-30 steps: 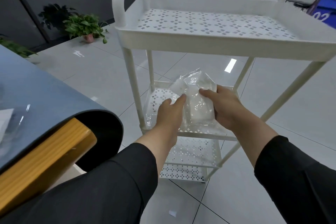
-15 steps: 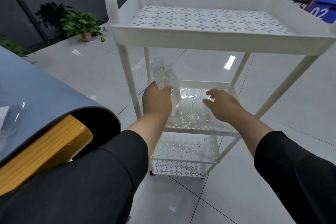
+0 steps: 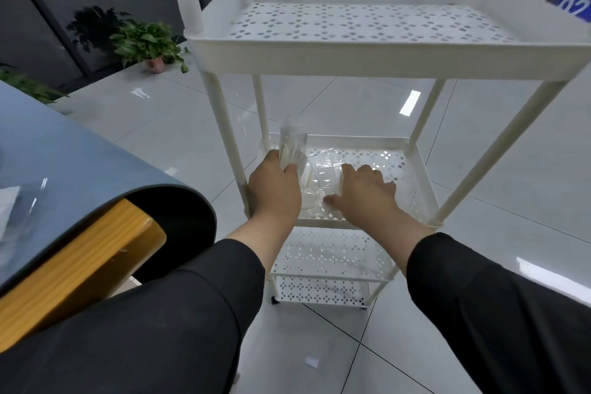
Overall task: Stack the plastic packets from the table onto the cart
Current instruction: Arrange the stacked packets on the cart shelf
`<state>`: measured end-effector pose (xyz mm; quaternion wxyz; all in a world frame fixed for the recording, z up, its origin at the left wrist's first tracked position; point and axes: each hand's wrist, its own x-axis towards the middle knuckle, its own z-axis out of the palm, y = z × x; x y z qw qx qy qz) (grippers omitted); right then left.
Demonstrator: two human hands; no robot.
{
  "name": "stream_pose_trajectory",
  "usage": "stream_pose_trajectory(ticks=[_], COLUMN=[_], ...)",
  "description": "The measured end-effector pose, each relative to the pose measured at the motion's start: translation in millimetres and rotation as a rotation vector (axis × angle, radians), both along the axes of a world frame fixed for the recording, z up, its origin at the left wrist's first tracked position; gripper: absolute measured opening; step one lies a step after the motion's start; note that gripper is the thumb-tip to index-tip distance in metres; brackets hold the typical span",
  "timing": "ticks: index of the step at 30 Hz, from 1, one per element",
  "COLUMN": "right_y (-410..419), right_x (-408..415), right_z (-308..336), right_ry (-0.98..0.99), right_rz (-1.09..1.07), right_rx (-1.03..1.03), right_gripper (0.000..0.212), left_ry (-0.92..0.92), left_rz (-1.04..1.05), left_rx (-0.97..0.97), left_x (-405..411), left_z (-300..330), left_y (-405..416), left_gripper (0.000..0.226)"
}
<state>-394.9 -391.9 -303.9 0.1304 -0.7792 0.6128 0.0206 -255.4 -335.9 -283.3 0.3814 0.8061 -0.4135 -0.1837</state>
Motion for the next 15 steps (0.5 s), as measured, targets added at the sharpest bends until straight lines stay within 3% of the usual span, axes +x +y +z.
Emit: stream_pose_trajectory(ticks=[7,10,15], right_y=[-6,-14,-28], right_x=[3,6,-2], right_z=[1,0,5], right_ry=[-0.044,-0.207,-0.51], right_rz=[0.013,-0.021,-0.171], right_rx=[-0.023,0.082,0.217], right_gripper=[0.06,0.059,0.074], left_ry=[0.106,0.126,0.331], left_rz=[0.015,0.006,-0.033], left_rx=[0.154,0.135,0.03], left_x=[2,3,-2], left_z=[-14,-15,-10], left_y=[-1,-3,-3], left_gripper=[0.029,0.023,0.017])
